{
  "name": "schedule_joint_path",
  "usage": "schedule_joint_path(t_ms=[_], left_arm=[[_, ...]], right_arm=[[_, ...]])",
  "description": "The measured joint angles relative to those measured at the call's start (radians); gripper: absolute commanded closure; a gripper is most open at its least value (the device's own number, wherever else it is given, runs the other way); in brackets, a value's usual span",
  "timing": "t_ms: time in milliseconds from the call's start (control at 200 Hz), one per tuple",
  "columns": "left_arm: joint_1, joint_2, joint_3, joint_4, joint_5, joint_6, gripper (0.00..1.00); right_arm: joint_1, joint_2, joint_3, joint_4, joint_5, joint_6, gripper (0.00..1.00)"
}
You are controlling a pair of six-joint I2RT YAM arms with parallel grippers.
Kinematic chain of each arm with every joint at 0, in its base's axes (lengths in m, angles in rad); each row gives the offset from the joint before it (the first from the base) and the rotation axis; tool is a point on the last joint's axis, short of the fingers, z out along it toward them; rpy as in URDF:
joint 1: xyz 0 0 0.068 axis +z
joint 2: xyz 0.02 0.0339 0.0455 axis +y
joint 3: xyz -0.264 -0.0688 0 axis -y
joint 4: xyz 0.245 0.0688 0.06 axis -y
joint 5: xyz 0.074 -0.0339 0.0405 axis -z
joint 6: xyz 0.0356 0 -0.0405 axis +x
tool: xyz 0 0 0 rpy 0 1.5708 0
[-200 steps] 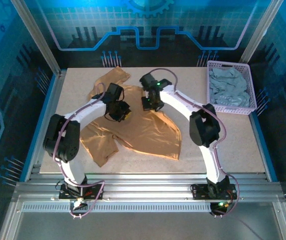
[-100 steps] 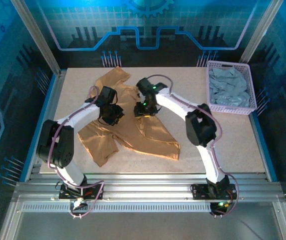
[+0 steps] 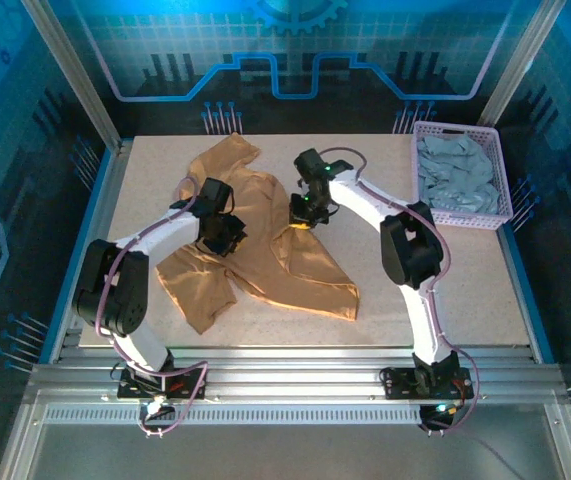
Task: Fold and stack the t-shirts
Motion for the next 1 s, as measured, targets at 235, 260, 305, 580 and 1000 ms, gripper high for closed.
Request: schedule_joint_path(t_ms=[235,260,305,580,1000], left_arm=[[0.000,0.000,0.000,0.014,0.005,-0.001,0.86],[0.000,0.000,0.000,0.014,0.006,-0.001,0.86],[0.000,0.000,0.000,0.016,0.008,-0.001,0.86],[0.000,-0.008,-0.018,0.018,0.011,-0.001,0.86],[0.000,-0.017,-0.035,0.019,0.012,-0.003,0.87]], right_arm=[[-0.001,0.114,0.082,-0.045,0.023,0.037,0.89],[-0.002,0.129,0.097,-0.049,0.026,0.037,0.89],[-0.003,0.151,0.121,-0.053,0.029,0.037,0.89],[-0.003,0.232,0.268,-0.080,0.030,0.041,0.86],[0.000,0.293,0.394,-0.107,0.029,0.051,0.74]])
